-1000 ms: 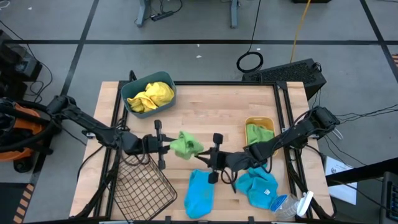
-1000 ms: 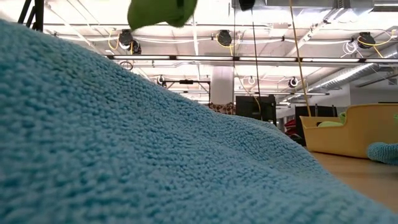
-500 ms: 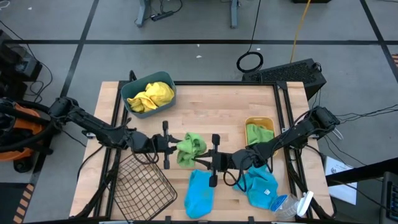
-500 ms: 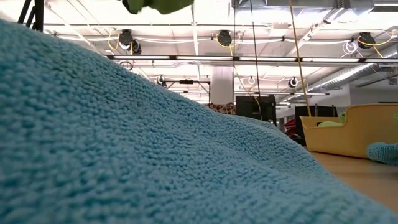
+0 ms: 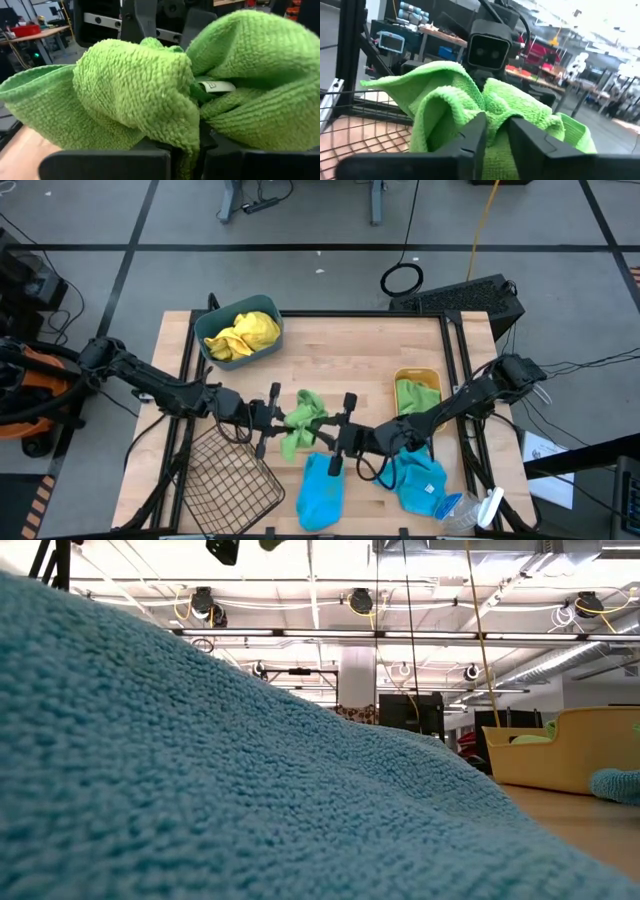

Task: Sort microfiber towel by color & place in baskets
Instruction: Roll upper right green towel

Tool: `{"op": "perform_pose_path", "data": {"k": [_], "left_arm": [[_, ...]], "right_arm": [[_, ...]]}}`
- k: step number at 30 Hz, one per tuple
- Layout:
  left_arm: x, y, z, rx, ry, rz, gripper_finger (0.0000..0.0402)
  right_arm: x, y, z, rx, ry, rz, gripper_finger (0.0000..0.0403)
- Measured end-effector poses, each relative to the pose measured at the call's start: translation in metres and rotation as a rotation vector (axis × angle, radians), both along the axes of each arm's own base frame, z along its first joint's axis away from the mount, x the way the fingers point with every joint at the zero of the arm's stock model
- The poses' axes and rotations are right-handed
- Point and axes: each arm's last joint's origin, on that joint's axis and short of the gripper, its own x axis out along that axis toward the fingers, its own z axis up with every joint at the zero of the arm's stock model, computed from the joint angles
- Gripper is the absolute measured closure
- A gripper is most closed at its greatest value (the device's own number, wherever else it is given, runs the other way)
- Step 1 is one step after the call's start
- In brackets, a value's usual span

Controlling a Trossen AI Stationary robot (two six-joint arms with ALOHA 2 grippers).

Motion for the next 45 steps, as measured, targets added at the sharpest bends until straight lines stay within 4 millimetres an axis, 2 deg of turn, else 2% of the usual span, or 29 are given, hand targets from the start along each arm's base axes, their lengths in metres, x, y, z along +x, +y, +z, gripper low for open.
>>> {"op": "perform_pose_path", "data": {"k": [6,15,19,35,45], "left_arm": [[0.0,0.0,-0.001,0.014,0.009,-0.001,0.0382],[0.0,0.001,-0.001,0.038,0.006,0.014,0.0382],[0.0,0.001,-0.001,0.037,0.004,0.015,0.0382],[-0.001,0.001,-0.003,0.103,0.014,0.007,0.0382],[-0.001,0.001,-0.004,0.104,0.016,0.015,0.0382]], "right_arm": [[0.003,0.008,-0.01,-0.069,0.019,0.009,0.0256],[-0.003,0.018,-0.011,-0.116,0.038,-0.041,0.0114],[-0.003,0.018,-0.011,-0.12,0.038,-0.042,0.0078],[-0.003,0.019,-0.009,-0.076,0.013,-0.043,0.0071],[-0.007,0.027,-0.009,-0.044,0.005,-0.019,0.0071]]}}
